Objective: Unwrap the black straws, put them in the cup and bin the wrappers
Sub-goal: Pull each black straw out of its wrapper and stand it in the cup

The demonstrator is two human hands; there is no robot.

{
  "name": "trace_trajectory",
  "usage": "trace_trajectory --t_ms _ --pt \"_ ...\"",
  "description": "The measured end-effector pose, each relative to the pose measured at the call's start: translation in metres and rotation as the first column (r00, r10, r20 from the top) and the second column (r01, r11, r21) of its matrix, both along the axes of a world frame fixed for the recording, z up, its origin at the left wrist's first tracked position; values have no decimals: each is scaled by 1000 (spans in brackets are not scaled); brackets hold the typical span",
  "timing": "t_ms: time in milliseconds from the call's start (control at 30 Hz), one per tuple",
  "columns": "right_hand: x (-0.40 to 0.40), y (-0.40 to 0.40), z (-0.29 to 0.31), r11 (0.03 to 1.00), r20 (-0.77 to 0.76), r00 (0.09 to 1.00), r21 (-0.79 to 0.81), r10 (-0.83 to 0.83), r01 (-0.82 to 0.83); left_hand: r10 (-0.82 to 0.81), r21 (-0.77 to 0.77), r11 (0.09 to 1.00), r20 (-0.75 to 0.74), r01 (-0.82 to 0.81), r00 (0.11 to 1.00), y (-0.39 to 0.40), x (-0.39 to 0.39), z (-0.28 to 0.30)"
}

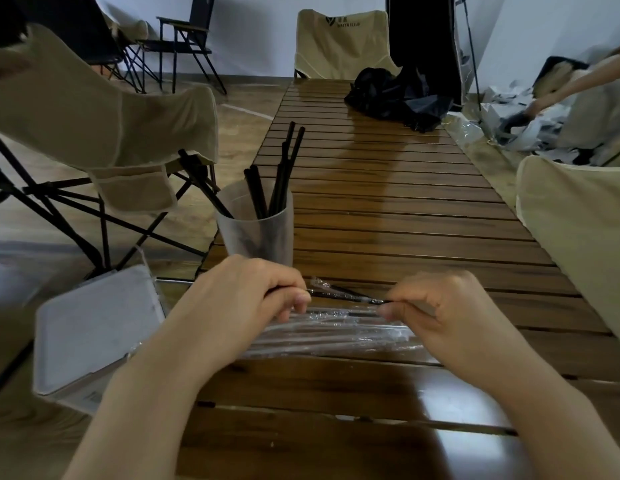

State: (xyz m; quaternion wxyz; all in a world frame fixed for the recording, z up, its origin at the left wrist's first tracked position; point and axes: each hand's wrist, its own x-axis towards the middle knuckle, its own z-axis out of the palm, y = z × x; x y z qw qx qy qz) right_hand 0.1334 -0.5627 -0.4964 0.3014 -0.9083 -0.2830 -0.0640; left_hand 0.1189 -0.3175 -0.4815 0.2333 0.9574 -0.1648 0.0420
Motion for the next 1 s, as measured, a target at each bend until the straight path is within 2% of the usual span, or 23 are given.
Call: trace_trajectory --t_ms 167,333,633,867,1000 --pt "0 4 -4 997 -44 996 -37 72 -74 -50 18 999 -14 50 999 -4 0 -1" --pt "-1 10 -11 995 -57 997 -86 45 -50 -54 86 995 7 54 998 -8 1 -5" --pt "0 -4 4 996 -208 974 -27 -88 85 25 -22 999 -72 -26 997 9 -8 10" --pt "5 -35 2 968 -138 960 -95 -245 234 149 -27 988 -43 -150 988 32 -8 18" --pt "9 -24 -1 962 -59 968 -136 -245 235 176 -15 984 -15 -176 984 28 -7 16"
